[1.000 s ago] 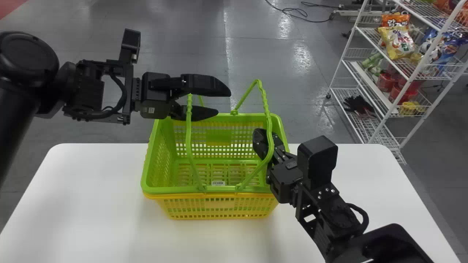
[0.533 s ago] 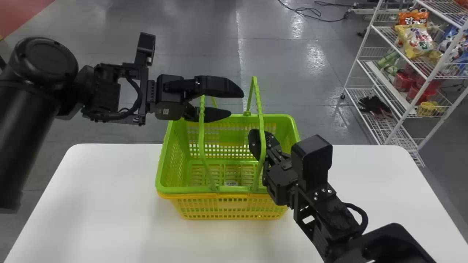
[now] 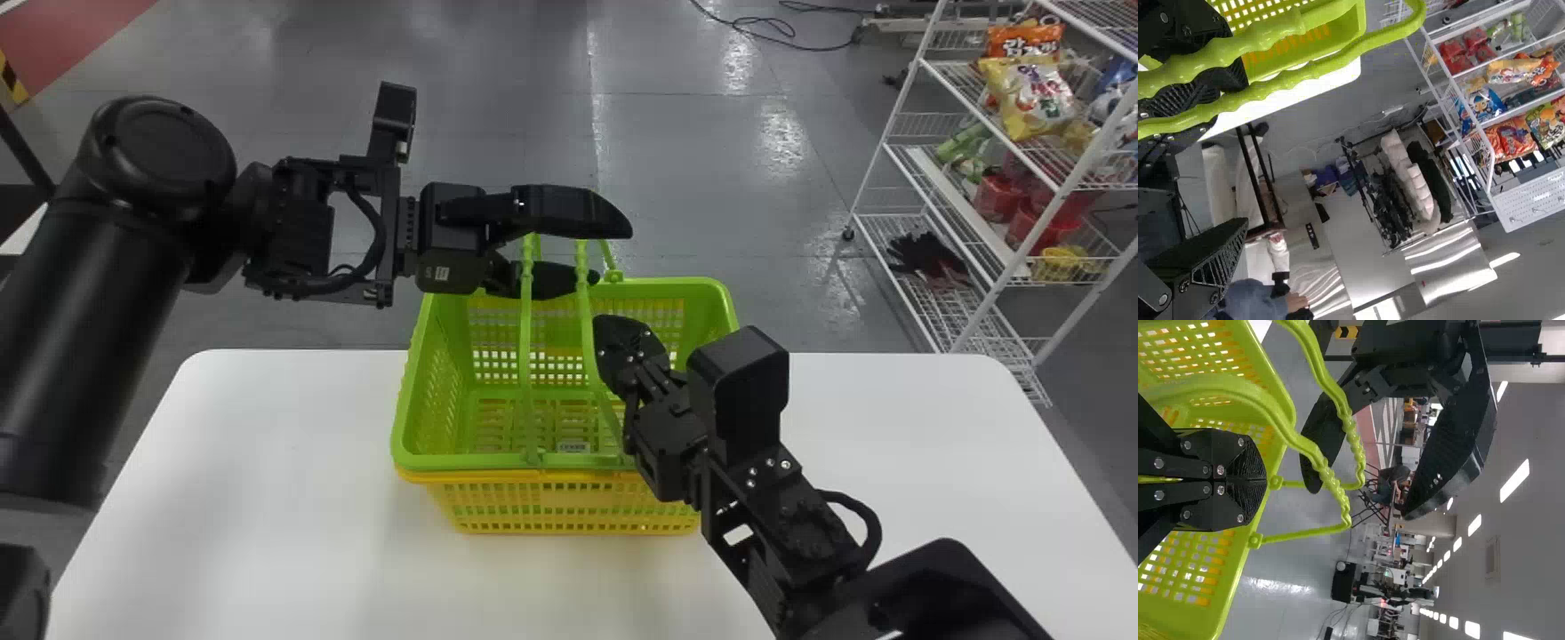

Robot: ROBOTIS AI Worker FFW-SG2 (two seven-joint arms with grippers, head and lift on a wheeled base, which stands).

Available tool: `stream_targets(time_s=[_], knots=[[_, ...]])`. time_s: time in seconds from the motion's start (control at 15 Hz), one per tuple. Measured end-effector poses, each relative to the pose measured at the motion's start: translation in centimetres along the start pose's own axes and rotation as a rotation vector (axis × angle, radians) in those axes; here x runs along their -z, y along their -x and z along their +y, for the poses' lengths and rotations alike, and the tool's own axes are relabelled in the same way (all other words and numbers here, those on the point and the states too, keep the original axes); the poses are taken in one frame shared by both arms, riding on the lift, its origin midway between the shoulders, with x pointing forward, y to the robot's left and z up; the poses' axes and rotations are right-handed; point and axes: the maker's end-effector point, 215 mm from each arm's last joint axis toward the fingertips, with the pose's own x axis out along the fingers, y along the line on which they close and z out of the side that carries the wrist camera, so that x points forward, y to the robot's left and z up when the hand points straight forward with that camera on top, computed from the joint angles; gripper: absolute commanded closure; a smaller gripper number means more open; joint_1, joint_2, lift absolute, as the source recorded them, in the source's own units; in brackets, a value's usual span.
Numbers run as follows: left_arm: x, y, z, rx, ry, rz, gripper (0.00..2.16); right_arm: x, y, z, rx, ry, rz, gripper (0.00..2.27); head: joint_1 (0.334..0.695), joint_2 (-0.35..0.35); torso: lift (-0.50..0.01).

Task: Grasp handle with right gripper to insert into left gripper then lift and swing left to center

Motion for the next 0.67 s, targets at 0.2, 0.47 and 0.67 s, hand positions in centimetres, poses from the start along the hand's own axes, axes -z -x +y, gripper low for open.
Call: stream_targets(time_s=[0.2,0.47,0.67], knots=[[0.3,-0.8,-0.4,0.014,0.001,0.007,0.16,0.0,0.0,0.3,-0.003,0.003,0.001,2.02,0.687,-0.015,-0.093],[0.2,-0.8,-0.9,0.044,0.017,0.001,0.16,0.3,0.2,-0.2,0.008,0.001,0.004,2.02,0.686,-0.023,-0.093],[0.1,-1.1,-1.3,0.081,0.038,-0.010,0.16,0.3,0.2,-0.1,0.005,0.000,0.007,2.02,0.685,-0.027,-0.093]])
